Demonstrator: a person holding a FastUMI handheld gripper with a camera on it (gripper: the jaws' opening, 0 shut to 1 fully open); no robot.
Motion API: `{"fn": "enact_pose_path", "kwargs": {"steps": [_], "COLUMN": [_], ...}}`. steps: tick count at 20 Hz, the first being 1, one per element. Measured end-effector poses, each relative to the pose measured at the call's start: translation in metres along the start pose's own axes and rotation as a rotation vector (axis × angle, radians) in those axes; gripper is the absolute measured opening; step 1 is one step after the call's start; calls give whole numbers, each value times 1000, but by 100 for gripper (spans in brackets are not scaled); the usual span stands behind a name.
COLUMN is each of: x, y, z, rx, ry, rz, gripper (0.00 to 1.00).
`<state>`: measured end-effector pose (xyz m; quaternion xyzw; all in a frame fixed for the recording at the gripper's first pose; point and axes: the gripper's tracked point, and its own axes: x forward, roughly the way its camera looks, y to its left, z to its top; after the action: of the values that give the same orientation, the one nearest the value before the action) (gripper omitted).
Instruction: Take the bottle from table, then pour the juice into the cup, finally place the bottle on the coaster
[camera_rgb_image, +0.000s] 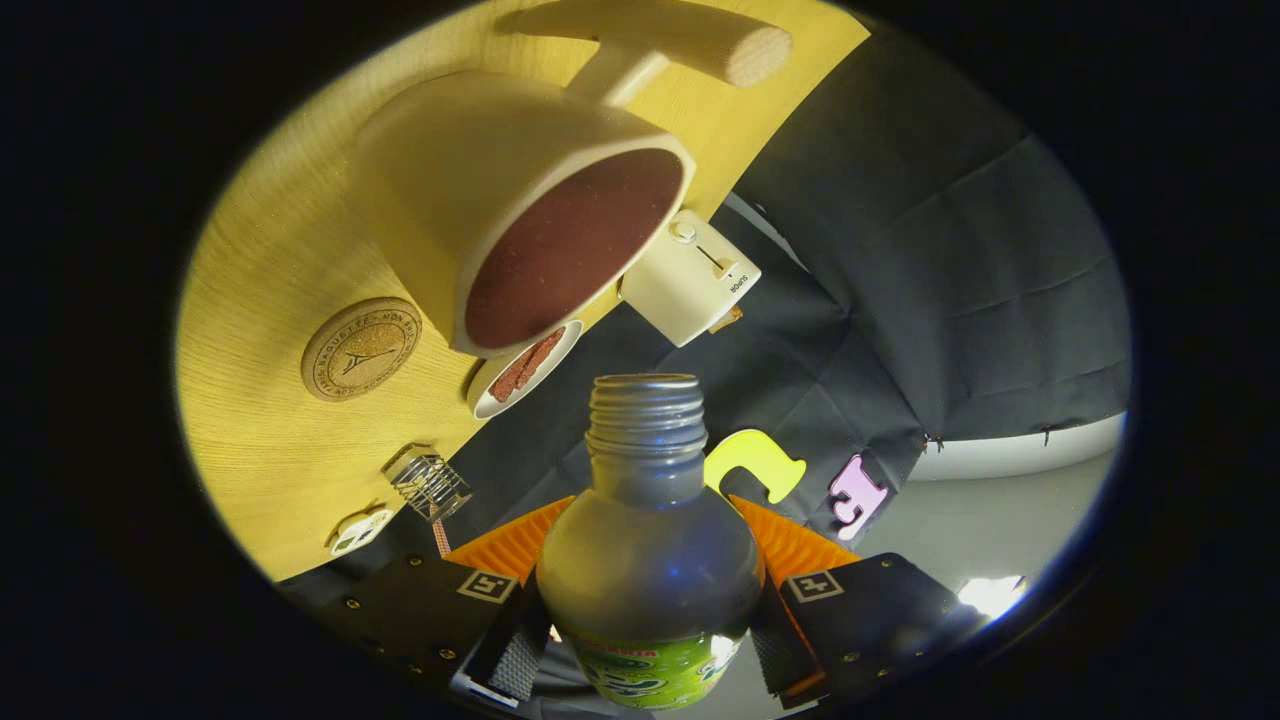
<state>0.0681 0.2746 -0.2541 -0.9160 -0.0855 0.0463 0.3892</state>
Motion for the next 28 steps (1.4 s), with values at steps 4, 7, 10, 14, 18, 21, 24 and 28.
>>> {"fn": "enact_pose_path", "kwargs": {"steps": [4, 7, 10, 14, 18, 21, 24, 28], "x": [1, 0, -1, -3, -3, -5, -4, -7], "y": [0, 0, 1, 1, 3, 5, 6, 2], "z": [5, 8, 7, 6, 4, 0, -5, -11], "rx": [3, 6, 10, 29, 74, 129, 204, 305], "ry": [-8, -10, -10, -8, -6, 3, 12, 22], "rz": [0, 0, 4, 4, 13, 12, 12, -23], "gripper": [82, 82, 82, 82, 82, 82, 82, 82]}}
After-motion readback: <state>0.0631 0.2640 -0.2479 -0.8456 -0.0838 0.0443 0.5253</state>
